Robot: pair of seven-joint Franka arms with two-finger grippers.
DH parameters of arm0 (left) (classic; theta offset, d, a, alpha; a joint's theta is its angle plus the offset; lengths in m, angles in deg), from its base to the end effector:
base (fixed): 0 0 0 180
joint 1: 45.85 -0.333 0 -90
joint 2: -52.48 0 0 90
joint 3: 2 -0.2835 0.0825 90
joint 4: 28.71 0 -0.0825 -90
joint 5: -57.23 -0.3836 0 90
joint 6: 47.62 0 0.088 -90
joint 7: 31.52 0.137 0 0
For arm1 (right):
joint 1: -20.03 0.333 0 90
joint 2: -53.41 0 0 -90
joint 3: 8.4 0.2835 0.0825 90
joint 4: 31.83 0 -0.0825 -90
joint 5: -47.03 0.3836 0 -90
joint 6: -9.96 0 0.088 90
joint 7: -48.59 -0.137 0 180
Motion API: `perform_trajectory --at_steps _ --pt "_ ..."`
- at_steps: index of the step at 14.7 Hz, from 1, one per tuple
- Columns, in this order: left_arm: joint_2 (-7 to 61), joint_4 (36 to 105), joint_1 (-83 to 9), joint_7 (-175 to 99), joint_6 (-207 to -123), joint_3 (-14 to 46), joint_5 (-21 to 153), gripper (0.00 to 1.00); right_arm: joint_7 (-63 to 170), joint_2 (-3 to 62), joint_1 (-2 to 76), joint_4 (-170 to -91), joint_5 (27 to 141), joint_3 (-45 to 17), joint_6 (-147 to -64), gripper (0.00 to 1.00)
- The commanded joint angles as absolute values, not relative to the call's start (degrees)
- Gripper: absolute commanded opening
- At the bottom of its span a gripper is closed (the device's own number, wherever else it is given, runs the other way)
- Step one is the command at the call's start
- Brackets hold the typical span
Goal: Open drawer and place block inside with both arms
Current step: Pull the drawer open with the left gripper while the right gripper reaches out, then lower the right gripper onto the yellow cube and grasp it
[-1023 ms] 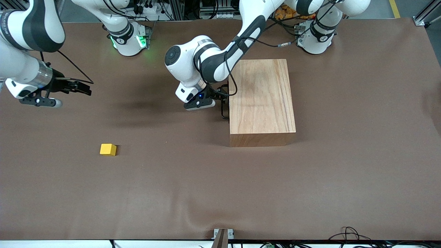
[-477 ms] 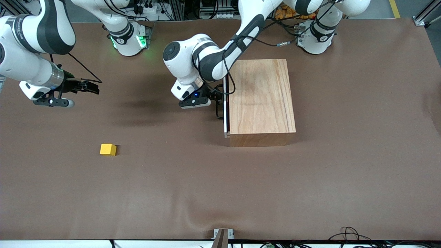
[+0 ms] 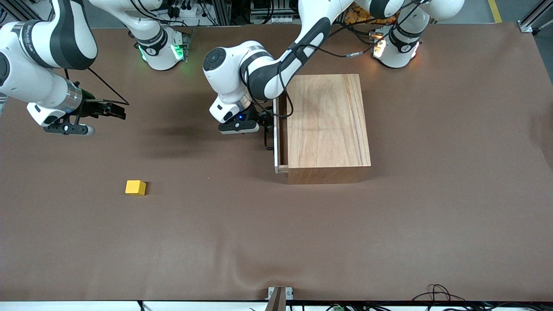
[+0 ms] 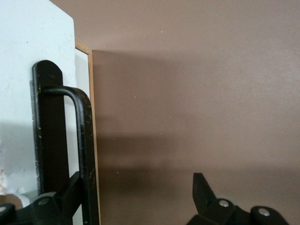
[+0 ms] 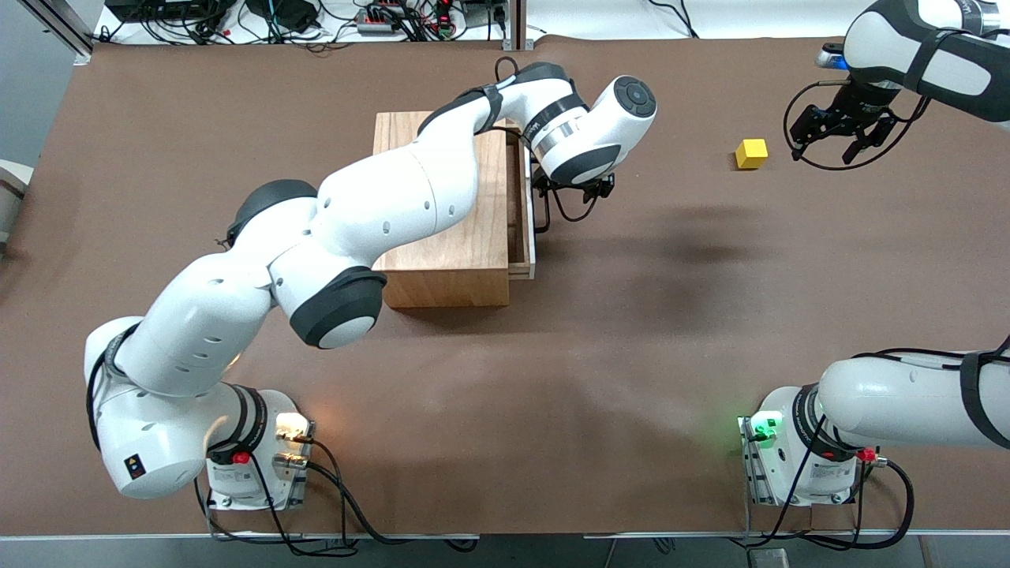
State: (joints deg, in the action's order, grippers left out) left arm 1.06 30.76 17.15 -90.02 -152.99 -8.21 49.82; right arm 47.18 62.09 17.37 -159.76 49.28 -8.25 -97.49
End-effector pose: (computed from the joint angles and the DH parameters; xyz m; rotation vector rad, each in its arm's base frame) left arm 0.3962 -0.6205 0.2452 -2.9460 0.0694 -0.1899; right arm 0.4717 -0.0166 0.3582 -3.0848 0.1299 0.3185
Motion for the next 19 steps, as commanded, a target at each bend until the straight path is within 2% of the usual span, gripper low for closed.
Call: perform_trajectory --at_steps 1,7,12,19 --pt "0.27 29.03 17.26 -89.88 -154.15 -8.07 49.32 1.0 47.62 59.31 16.95 -156.82 48.44 -8.4 -97.17 1.0" --pt "0.09 29.03 17.26 -89.79 -156.43 -8.07 49.5 1.0 48.58 53.34 17.39 -157.87 48.35 -8.4 -109.46 1.0" --pt "0.01 29.03 17.26 -89.88 -159.33 -8.15 51.34 1.0 49.38 42.71 16.95 -157.25 48.53 -8.4 -124.74 1.0" --pt "-0.52 29.03 17.17 -89.88 -162.41 -8.33 51.52 1.0 49.47 34.36 17.57 -153.75 48.35 -8.4 -134.17 1.0"
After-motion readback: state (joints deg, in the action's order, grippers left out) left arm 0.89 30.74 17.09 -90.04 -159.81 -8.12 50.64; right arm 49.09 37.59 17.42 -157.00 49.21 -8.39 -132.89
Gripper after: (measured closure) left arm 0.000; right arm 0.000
